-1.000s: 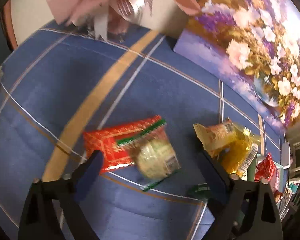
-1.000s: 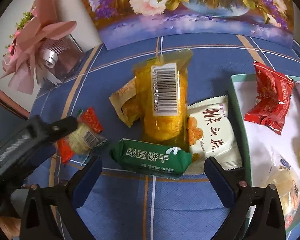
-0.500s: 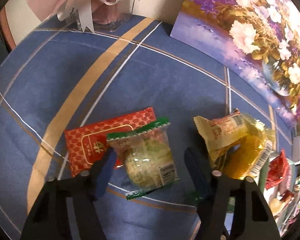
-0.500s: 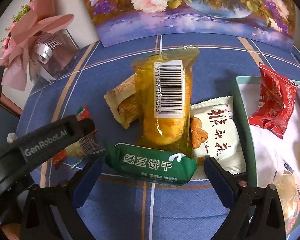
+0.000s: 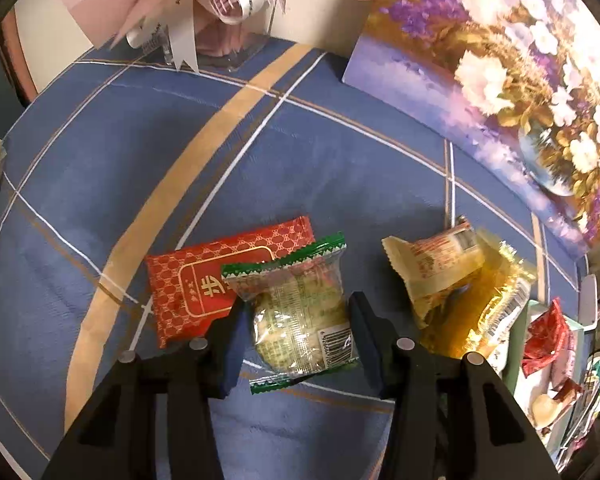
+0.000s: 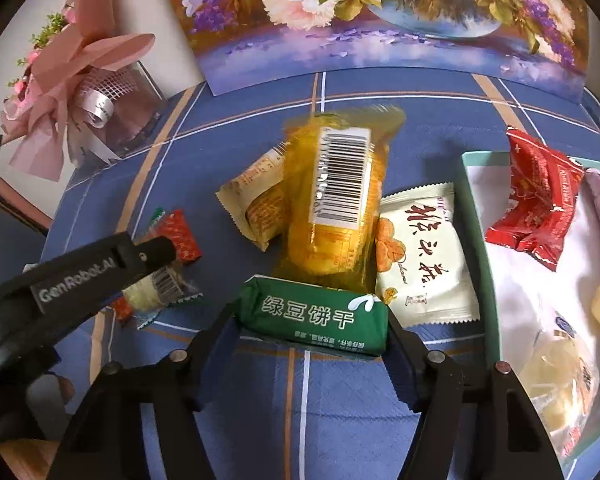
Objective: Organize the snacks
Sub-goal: 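Carry both packs over the white tray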
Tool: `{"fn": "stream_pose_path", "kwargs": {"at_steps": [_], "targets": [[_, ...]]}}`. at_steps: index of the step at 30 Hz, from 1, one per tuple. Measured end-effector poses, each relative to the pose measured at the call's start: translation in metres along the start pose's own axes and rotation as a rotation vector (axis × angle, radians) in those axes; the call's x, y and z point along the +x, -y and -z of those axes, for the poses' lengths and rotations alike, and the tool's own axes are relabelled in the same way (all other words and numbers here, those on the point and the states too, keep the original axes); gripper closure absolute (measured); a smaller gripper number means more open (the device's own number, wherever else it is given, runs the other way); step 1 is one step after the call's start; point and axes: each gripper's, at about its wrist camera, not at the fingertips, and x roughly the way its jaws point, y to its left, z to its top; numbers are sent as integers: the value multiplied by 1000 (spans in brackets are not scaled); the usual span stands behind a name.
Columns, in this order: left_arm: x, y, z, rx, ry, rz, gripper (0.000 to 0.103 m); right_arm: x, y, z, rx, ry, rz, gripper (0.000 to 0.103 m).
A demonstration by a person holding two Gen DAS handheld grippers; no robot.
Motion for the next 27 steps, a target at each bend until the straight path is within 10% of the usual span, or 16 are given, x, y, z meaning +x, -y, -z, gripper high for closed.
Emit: {"fn": "stream_pose_path", "kwargs": {"at_steps": [27], "targets": [[-90,43,23,67,152,52,52,-90,42,4,68,100,-26,33]]}}
